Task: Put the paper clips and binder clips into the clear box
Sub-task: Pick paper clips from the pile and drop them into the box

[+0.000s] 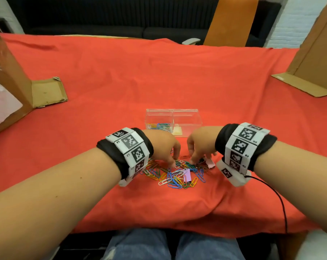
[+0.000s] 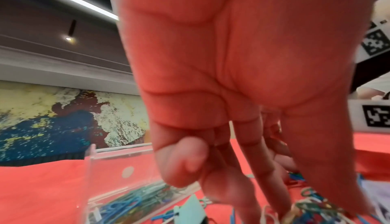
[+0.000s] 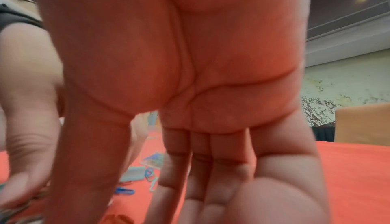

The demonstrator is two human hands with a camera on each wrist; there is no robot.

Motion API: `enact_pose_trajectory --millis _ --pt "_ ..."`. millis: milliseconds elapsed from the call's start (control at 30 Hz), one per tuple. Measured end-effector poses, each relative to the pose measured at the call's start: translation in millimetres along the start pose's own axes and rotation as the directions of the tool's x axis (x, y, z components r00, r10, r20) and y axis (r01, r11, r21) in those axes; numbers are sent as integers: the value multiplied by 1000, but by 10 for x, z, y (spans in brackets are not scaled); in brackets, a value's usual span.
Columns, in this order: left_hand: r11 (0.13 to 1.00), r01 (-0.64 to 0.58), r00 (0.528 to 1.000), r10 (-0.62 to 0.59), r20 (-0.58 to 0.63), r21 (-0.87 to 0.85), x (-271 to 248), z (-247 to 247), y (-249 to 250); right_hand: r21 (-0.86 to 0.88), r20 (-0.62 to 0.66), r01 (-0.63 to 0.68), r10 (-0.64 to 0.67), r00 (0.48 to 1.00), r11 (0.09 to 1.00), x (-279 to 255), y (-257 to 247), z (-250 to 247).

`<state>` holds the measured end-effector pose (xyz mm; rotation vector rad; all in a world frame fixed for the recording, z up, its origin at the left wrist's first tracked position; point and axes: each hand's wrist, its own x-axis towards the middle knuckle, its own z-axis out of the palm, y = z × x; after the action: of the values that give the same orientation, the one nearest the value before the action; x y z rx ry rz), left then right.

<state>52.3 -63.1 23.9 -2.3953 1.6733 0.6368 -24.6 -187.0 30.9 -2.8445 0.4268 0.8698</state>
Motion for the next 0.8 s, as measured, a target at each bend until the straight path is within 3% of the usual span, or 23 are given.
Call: enact_pose_trajectory --millis 300,533,667,800 --pt "1000 13 1000 -14 9 14 8 6 137 -17 12 34 -33 999 999 -49 -103 117" --pt "996 76 982 -82 -173 -41 -125 -111 -20 129 -151 100 -80 985 987 -130 -48 6" --pt "989 119 938 -140 -318 -87 -236 -287 -159 248 -278 132 -60 959 960 -174 -42 -164" --pt "969 174 844 -239 -481 -175 -303 -463 -324 392 -429 197 -11 903 899 -148 -44 -305"
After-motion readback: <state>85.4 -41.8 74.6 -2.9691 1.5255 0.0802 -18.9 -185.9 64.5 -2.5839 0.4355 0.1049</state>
